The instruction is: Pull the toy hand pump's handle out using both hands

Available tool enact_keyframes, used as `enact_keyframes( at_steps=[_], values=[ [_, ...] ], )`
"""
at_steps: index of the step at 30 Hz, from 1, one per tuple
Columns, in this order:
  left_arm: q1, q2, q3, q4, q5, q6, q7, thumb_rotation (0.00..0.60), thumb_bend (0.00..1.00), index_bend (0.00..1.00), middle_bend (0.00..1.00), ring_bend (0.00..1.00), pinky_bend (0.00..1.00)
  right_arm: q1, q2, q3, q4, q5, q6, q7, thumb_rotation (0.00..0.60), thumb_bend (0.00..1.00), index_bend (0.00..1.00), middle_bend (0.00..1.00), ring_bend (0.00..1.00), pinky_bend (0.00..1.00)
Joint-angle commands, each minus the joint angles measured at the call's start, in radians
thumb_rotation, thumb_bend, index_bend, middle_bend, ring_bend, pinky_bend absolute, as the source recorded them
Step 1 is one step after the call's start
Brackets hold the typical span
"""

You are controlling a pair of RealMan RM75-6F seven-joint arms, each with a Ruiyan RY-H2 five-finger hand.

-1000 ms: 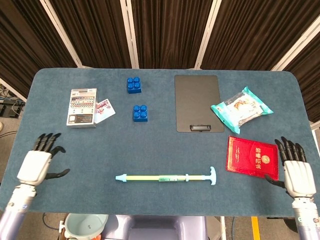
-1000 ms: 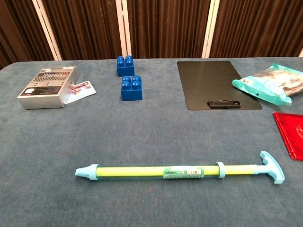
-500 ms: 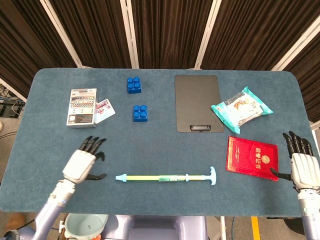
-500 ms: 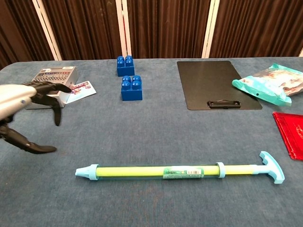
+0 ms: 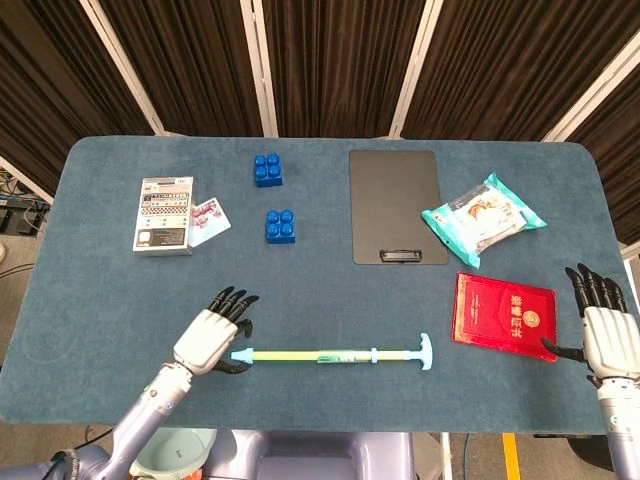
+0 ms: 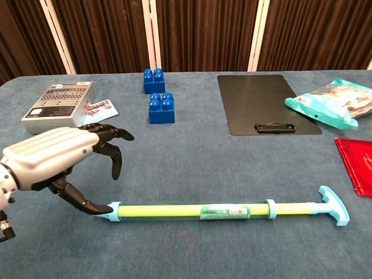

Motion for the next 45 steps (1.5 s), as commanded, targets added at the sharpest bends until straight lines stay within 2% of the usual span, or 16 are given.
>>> enact_keyframes(
  at_steps=[1, 7, 12, 22, 27, 30, 37, 45],
  values=[
    [-0.016, -0.046, -0.007, 0.053, -0.018, -0.015, 0.013, 0.600, 0.09, 0.47, 0.09, 0.04, 0.01, -0.001, 0.007, 0.001, -0.002, 0.001, -0.002, 0.014, 0.600, 0.00, 0.00, 0.00, 0.00, 0.00],
    [-0.041, -0.119, -0.008, 0.139, -0.015, -0.024, 0.006, 0.600, 0.13, 0.47, 0.09, 0.04, 0.01, 0.000, 0.021, -0.002, -0.002, -0.001, -0.012, 0.031, 0.600, 0.00, 0.00, 0.00, 0.00, 0.00],
    [-0.059, -0.153, 0.005, 0.168, -0.001, -0.036, -0.007, 0.600, 0.13, 0.48, 0.08, 0.04, 0.01, 0.002, 0.027, -0.007, -0.001, -0.007, -0.018, 0.037, 0.600, 0.01, 0.00, 0.00, 0.00, 0.00],
    [-0.077, -0.182, 0.014, 0.193, 0.001, -0.043, -0.008, 0.600, 0.13, 0.56, 0.09, 0.04, 0.01, -0.004, 0.038, -0.004, -0.005, -0.005, -0.008, 0.061, 0.600, 0.01, 0.00, 0.00, 0.00, 0.00],
    [-0.081, -0.190, 0.013, 0.210, -0.008, -0.040, 0.007, 0.600, 0.14, 0.56, 0.09, 0.04, 0.01, -0.005, 0.041, -0.003, -0.003, -0.001, -0.008, 0.067, 0.600, 0.01, 0.00, 0.00, 0.00, 0.00],
    [-0.082, -0.198, 0.010, 0.226, -0.019, -0.041, 0.020, 0.600, 0.18, 0.59, 0.09, 0.04, 0.01, -0.005, 0.043, -0.004, -0.004, -0.002, -0.009, 0.068, 0.600, 0.01, 0.00, 0.00, 0.00, 0.00],
    [-0.075, -0.216, 0.019, 0.248, -0.014, -0.010, 0.045, 0.600, 0.40, 0.71, 0.15, 0.04, 0.01, -0.006, 0.043, -0.007, -0.007, -0.004, -0.006, 0.060, 0.600, 0.01, 0.00, 0.00, 0.00, 0.00],
    [-0.055, -0.224, 0.022, 0.262, 0.050, 0.105, -0.005, 0.600, 0.43, 0.74, 0.21, 0.06, 0.03, 0.002, 0.030, -0.011, -0.005, 0.003, -0.021, 0.038, 0.600, 0.03, 0.02, 0.00, 0.00, 0.00]
  ],
)
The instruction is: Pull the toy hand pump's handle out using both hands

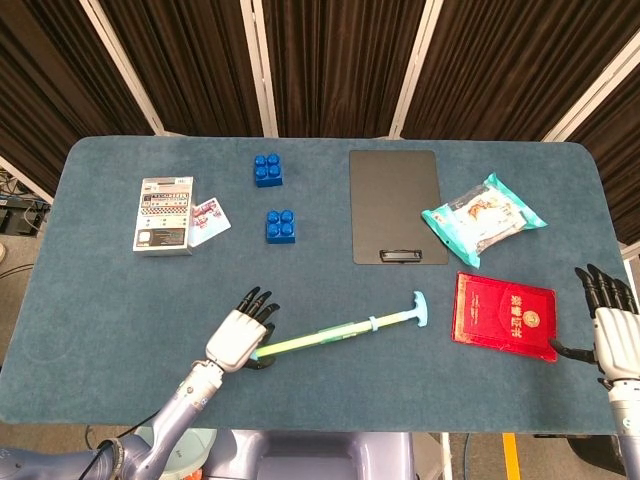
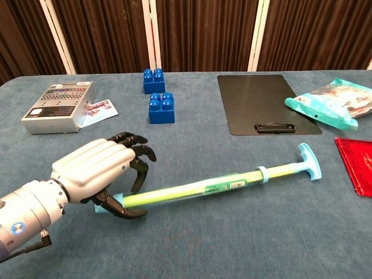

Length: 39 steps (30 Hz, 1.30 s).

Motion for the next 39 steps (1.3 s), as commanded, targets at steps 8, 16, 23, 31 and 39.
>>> enact_keyframes(
  at_steps=[8, 16, 23, 31, 39],
  values=[
    [0.007, -0.001, 0.002, 0.043, 0.060, 0.082, -0.193, 0.600, 0.42, 0.75, 0.24, 0.07, 0.03, 0.029, -0.097, -0.025, 0.036, -0.070, 0.009, -0.071, 0.600, 0.15, 0.29, 0.00, 0.00, 0.00],
    [-0.006, 0.004, 0.013, 0.089, 0.073, 0.074, -0.298, 0.600, 0.42, 0.75, 0.26, 0.09, 0.03, 0.072, -0.237, -0.048, 0.118, -0.152, -0.002, -0.052, 0.600, 0.22, 0.40, 0.00, 0.00, 0.00],
    [-0.014, 0.000, 0.022, 0.135, 0.080, 0.070, -0.406, 0.600, 0.42, 0.75, 0.26, 0.09, 0.03, 0.115, -0.348, -0.045, 0.209, -0.175, -0.028, -0.021, 0.600, 0.23, 0.40, 0.00, 0.00, 0.00],
    [-0.022, -0.006, 0.037, 0.170, 0.097, 0.074, -0.499, 0.600, 0.42, 0.75, 0.27, 0.09, 0.03, 0.134, -0.402, -0.055, 0.222, -0.192, -0.036, -0.006, 0.600, 0.23, 0.40, 0.00, 0.00, 0.00],
    [-0.032, -0.017, 0.050, 0.196, 0.116, 0.077, -0.539, 0.600, 0.42, 0.75, 0.27, 0.09, 0.03, 0.146, -0.432, -0.059, 0.224, -0.206, -0.029, -0.021, 0.600, 0.23, 0.40, 0.00, 0.00, 0.00]
  ],
)
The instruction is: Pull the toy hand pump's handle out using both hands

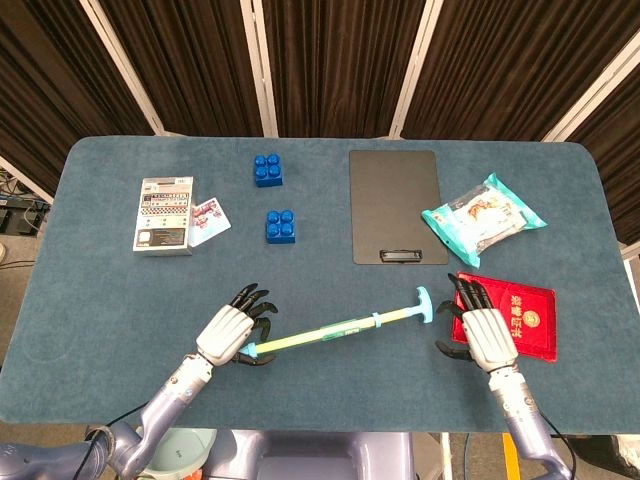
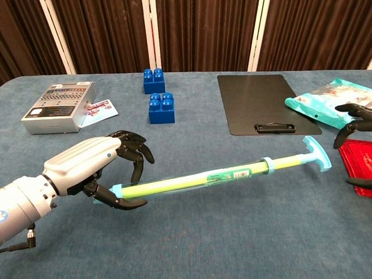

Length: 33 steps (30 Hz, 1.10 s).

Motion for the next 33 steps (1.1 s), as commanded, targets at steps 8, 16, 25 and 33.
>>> enact_keyframes(
  at_steps=[8, 16, 25, 33],
  values=[
    [-0.015, -0.024, 0.004, 0.037, 0.010, -0.002, -0.033, 0.600, 0.41, 0.76, 0.29, 0.10, 0.03, 0.015, -0.010, 0.000, -0.020, -0.010, 0.000, -0.014, 0.600, 0.23, 0.37, 0.00, 0.00, 0.00],
    [-0.036, -0.048, -0.001, 0.073, 0.020, -0.002, -0.073, 0.600, 0.41, 0.76, 0.30, 0.10, 0.03, 0.029, -0.017, -0.005, -0.025, 0.000, -0.029, 0.009, 0.600, 0.23, 0.32, 0.00, 0.00, 0.00],
    [-0.063, -0.076, -0.004, 0.142, 0.036, 0.003, -0.142, 0.600, 0.40, 0.76, 0.31, 0.10, 0.03, 0.052, -0.043, -0.009, 0.024, 0.026, -0.089, 0.049, 0.600, 0.24, 0.32, 0.00, 0.00, 0.00],
    [-0.078, -0.096, -0.006, 0.207, 0.043, 0.018, -0.180, 0.600, 0.40, 0.76, 0.32, 0.10, 0.03, 0.064, -0.062, -0.015, 0.088, 0.033, -0.116, 0.120, 0.600, 0.28, 0.36, 0.00, 0.00, 0.00]
  ],
)
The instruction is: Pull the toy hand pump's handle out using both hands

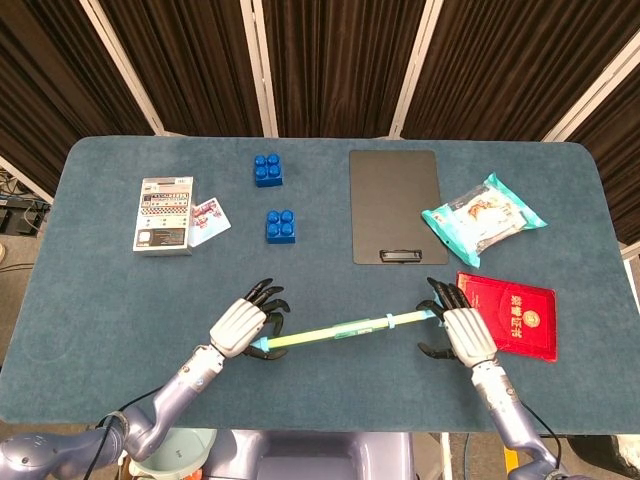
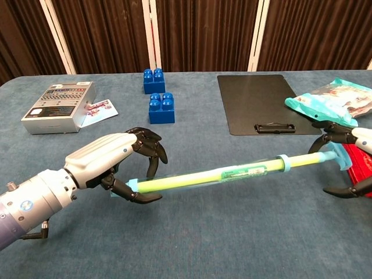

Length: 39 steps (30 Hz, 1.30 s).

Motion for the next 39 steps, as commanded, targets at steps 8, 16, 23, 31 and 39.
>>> enact_keyframes(
  at_steps=[8, 16, 23, 31, 39],
  values=[
    [-0.015, -0.037, 0.007, 0.074, 0.031, 0.059, -0.075, 0.600, 0.40, 0.76, 0.33, 0.10, 0.03, 0.005, 0.012, -0.016, 0.036, -0.023, 0.001, 0.141, 0.600, 0.37, 0.49, 0.02, 0.00, 0.00],
    [-0.009, -0.068, 0.002, 0.124, 0.046, 0.143, -0.129, 0.600, 0.40, 0.76, 0.35, 0.12, 0.03, -0.005, 0.009, -0.011, 0.055, -0.051, 0.069, 0.187, 0.600, 0.42, 0.68, 0.08, 0.00, 0.00],
    [0.000, -0.064, 0.004, 0.149, 0.047, 0.179, -0.139, 0.600, 0.40, 0.76, 0.35, 0.12, 0.03, -0.017, 0.022, 0.000, 0.039, -0.061, 0.126, 0.168, 0.600, 0.44, 0.72, 0.10, 0.00, 0.00],
    [0.009, -0.022, -0.010, 0.126, 0.045, 0.236, -0.132, 0.600, 0.40, 0.76, 0.36, 0.13, 0.03, -0.020, 0.079, 0.027, 0.001, -0.036, 0.141, 0.084, 0.600, 0.44, 0.73, 0.11, 0.00, 0.00],
    [0.023, 0.057, -0.017, 0.047, 0.050, 0.288, -0.095, 0.600, 0.40, 0.76, 0.37, 0.13, 0.03, -0.022, 0.142, 0.043, -0.052, -0.015, 0.140, 0.032, 0.600, 0.44, 0.73, 0.11, 0.00, 0.00]
  ],
)
